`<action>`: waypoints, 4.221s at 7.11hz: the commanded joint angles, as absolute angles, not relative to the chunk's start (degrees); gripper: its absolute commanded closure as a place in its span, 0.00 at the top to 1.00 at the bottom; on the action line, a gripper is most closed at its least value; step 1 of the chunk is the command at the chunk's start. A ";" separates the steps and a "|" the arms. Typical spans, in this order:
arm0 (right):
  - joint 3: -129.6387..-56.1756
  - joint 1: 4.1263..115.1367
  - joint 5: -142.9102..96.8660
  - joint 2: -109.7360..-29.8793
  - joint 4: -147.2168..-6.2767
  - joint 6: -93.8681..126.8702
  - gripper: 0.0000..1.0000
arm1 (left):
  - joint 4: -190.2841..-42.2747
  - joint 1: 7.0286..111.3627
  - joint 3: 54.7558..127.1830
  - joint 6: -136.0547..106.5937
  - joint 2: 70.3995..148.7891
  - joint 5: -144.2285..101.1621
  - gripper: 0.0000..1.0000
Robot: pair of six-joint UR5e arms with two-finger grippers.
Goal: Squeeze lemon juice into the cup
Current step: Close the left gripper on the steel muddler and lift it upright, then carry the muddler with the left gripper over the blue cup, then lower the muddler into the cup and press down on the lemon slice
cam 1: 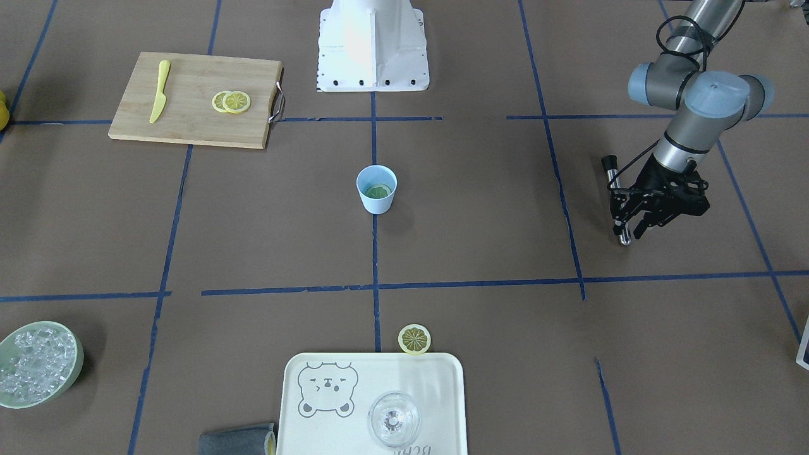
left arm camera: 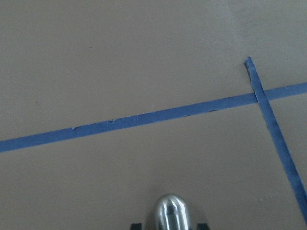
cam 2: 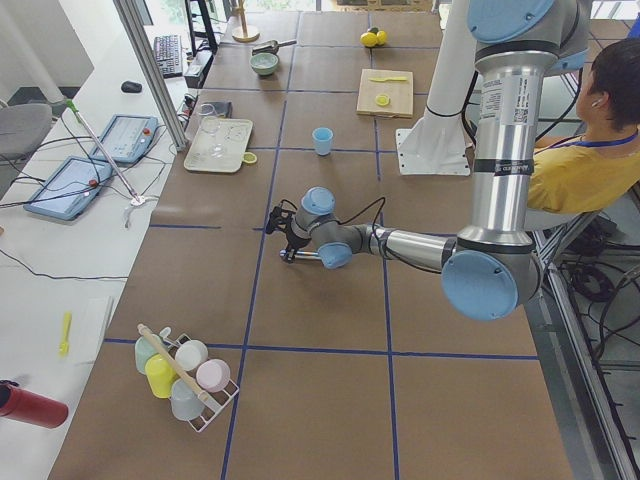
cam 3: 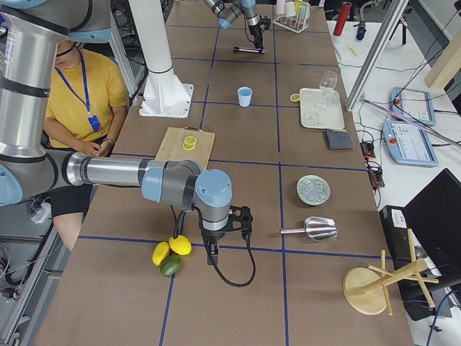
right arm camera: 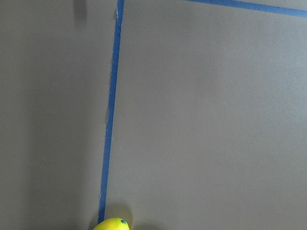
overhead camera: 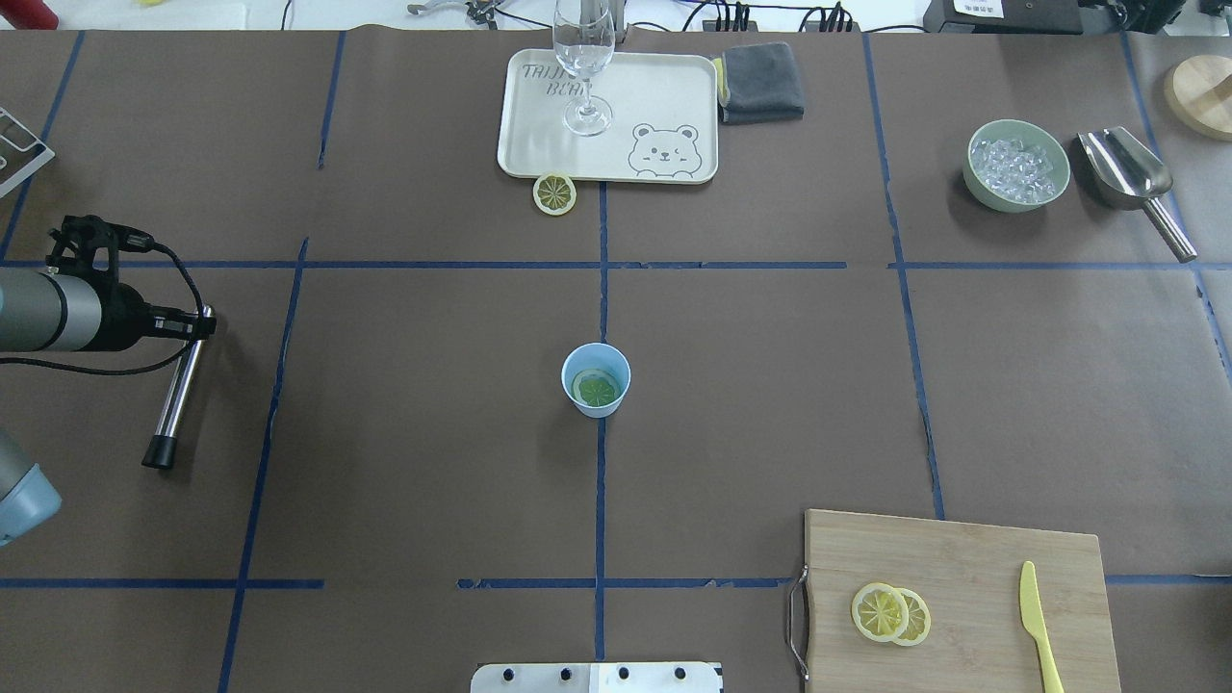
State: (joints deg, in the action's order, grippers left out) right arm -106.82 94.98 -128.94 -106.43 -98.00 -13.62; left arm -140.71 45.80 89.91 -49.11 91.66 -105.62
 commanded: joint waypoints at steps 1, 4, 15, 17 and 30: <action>-106.61 95.01 -128.85 -106.35 -98.00 -13.62 1.00 | -140.71 45.36 89.91 -49.13 91.58 -105.47 0.48; -106.52 95.01 -128.85 -106.35 -98.00 -13.62 1.00 | -140.71 45.00 89.82 -49.13 91.67 -105.38 0.47; -106.61 95.36 -128.76 -106.17 -98.00 -13.45 1.00 | -156.22 45.00 97.21 -29.09 105.72 -100.55 0.00; -106.61 95.45 -128.76 -106.26 -98.00 -13.45 1.00 | -170.00 43.35 96.08 -29.36 109.74 -97.56 0.00; -105.56 96.94 -128.76 -106.26 -97.91 -13.27 1.00 | -196.61 19.96 71.47 -16.09 127.53 -71.91 0.00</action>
